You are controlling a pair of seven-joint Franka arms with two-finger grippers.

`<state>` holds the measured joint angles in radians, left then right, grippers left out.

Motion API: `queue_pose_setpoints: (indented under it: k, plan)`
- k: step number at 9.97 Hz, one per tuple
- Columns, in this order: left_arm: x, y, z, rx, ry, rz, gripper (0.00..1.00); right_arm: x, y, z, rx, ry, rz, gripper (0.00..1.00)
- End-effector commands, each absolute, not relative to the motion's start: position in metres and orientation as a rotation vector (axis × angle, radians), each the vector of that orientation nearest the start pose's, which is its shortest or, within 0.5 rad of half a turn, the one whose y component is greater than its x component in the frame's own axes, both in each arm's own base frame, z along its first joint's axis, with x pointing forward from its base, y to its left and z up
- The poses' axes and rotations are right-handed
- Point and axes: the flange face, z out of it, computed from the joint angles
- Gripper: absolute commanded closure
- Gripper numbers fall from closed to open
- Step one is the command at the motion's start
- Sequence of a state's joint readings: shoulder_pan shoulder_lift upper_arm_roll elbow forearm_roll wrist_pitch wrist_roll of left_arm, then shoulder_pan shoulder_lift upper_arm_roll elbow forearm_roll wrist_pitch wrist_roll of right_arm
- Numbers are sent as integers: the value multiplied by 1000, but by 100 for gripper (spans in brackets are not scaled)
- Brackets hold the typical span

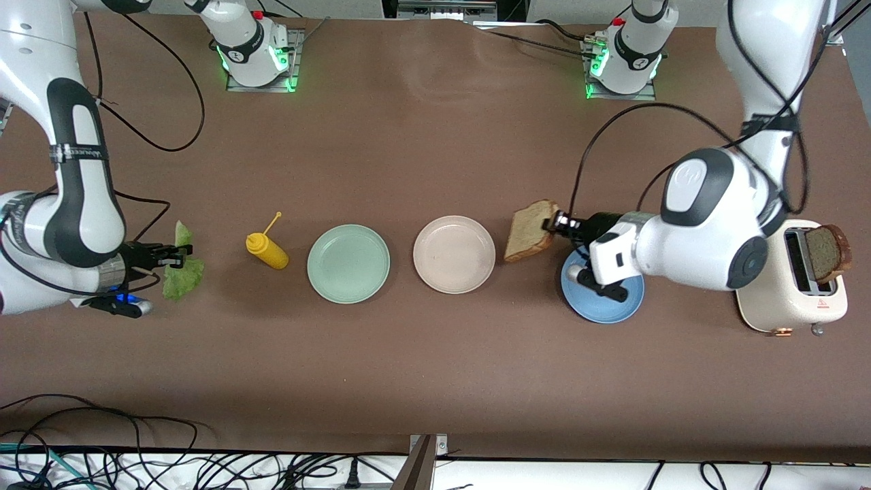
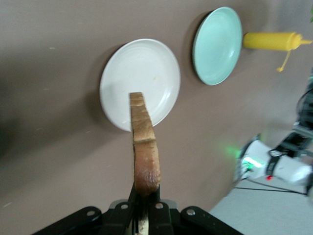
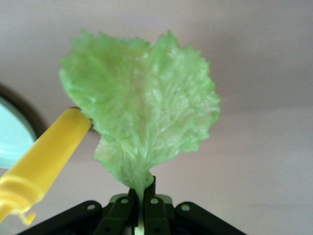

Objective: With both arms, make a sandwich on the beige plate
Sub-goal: 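Lift the bread slice from the toaster and lower it onto the beige plate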

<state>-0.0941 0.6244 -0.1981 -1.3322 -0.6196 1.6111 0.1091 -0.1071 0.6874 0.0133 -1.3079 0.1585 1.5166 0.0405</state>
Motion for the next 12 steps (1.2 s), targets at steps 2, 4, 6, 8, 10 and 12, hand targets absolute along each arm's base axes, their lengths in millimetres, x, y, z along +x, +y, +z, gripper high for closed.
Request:
queue_pose_setpoints:
  k: [2, 4, 6, 8, 10, 12]
  plan:
    - [667, -278, 305, 2239, -272, -399, 100, 677, -15, 377, -2895, 137, 662, 100]
    - [660, -300, 258, 2128, -416, -341, 100, 673, 32, 418, -2903, 131, 612, 100]
    - [650, -299, 215, 2040, -519, -308, 100, 668, 79, 438, -2897, 218, 602, 100]
    - [645, -293, 198, 2017, -527, -310, 68, 665, 120, 456, -2884, 321, 582, 100]
    - [650, -285, 201, 2013, -591, -262, 0, 660, 148, 462, -2872, 401, 593, 100]
    - [661, -255, 206, 2037, -614, -230, 0, 656, 174, 464, -2883, 436, 578, 100]
